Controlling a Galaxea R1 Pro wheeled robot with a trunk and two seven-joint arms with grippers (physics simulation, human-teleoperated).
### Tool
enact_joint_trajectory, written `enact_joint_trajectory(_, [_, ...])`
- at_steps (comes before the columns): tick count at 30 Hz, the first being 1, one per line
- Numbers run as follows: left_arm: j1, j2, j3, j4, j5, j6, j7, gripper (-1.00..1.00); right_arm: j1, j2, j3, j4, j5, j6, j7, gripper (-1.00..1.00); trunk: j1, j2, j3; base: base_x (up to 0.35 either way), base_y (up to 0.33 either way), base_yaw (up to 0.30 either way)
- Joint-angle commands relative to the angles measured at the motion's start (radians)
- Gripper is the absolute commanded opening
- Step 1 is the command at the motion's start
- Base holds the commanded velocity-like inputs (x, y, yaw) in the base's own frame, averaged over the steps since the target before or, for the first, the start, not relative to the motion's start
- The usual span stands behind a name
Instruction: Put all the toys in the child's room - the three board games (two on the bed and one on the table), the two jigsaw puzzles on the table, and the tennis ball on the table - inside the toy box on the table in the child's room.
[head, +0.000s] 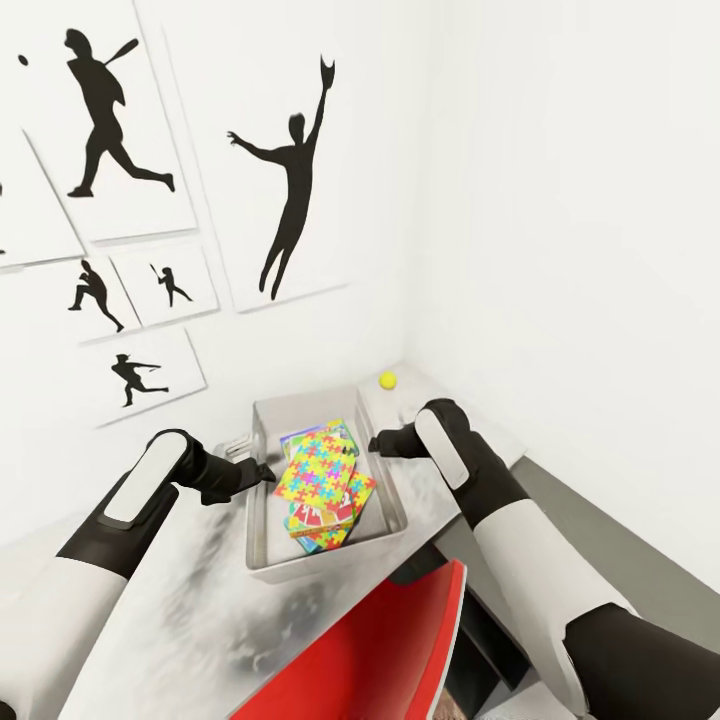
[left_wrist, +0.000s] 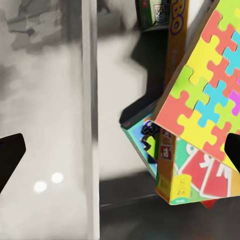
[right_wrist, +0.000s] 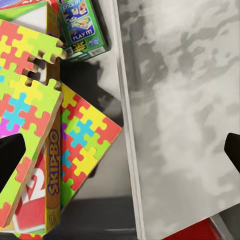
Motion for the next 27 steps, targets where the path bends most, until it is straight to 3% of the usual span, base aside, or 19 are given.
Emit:
enact_joint_trajectory(1, [-0.001,0.001,-0.002,-0.001,0.010,0.000,0.010,1.00,-0.001,0.000,0.002,0.002,-0.010,0.002,-0.010,1.00,0.001,-0.002,-0.004,0.000,0.000,0.000])
enact_joint_trajectory(27, [-0.001,0.007,-0.002,-0.001,0.010,0.000,0.007,1.00,-0.001,0.001,0.004,0.006,-0.007,0.002,-0.010,1.00,0.001,-0.002,-0.046,0.000,0.000,0.000])
